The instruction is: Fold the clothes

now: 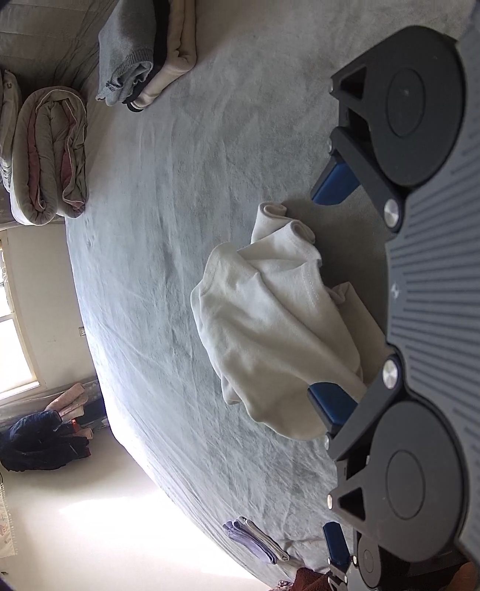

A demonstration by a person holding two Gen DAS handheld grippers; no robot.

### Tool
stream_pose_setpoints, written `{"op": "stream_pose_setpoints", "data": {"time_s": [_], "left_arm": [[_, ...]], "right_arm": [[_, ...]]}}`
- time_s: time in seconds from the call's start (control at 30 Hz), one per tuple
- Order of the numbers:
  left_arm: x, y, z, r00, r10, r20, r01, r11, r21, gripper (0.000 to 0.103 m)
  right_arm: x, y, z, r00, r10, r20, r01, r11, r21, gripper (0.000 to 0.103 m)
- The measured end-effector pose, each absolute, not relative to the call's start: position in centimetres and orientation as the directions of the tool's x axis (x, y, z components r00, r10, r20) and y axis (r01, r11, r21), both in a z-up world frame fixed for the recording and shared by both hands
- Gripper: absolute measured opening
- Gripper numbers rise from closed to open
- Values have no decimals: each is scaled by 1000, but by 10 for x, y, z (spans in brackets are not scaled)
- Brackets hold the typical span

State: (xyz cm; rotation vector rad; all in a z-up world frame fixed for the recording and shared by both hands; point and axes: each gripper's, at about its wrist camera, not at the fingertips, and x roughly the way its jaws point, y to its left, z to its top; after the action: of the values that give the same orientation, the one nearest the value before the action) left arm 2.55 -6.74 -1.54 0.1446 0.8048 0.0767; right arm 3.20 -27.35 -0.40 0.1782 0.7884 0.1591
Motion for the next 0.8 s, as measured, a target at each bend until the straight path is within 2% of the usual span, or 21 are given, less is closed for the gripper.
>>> {"op": "stream_pose_setpoints", "data": {"time_s": [0.1,0.37,0.53,0.67,0.8], "left_arm": [[11,-68,-5,695,101,-712,4,990,144,103],[22,-65,-15,610,30,-792,-8,999,31,103],[30,-71,-20,617,45,-785,-31,999,33,103],[32,-72,-19,621,47,-783,-39,999,29,103],[32,-72,-17,621,48,-782,-44,999,26,103]], "right_arm": [[21,-274,1,679,167,-715,-55,983,177,103],[21,-284,0,656,156,-739,18,975,222,103],[36,-275,-3,676,190,-712,-13,969,246,103],[41,-272,-8,654,222,-723,-10,958,286,103],[37,-270,-3,642,195,-741,3,966,257,103]]}}
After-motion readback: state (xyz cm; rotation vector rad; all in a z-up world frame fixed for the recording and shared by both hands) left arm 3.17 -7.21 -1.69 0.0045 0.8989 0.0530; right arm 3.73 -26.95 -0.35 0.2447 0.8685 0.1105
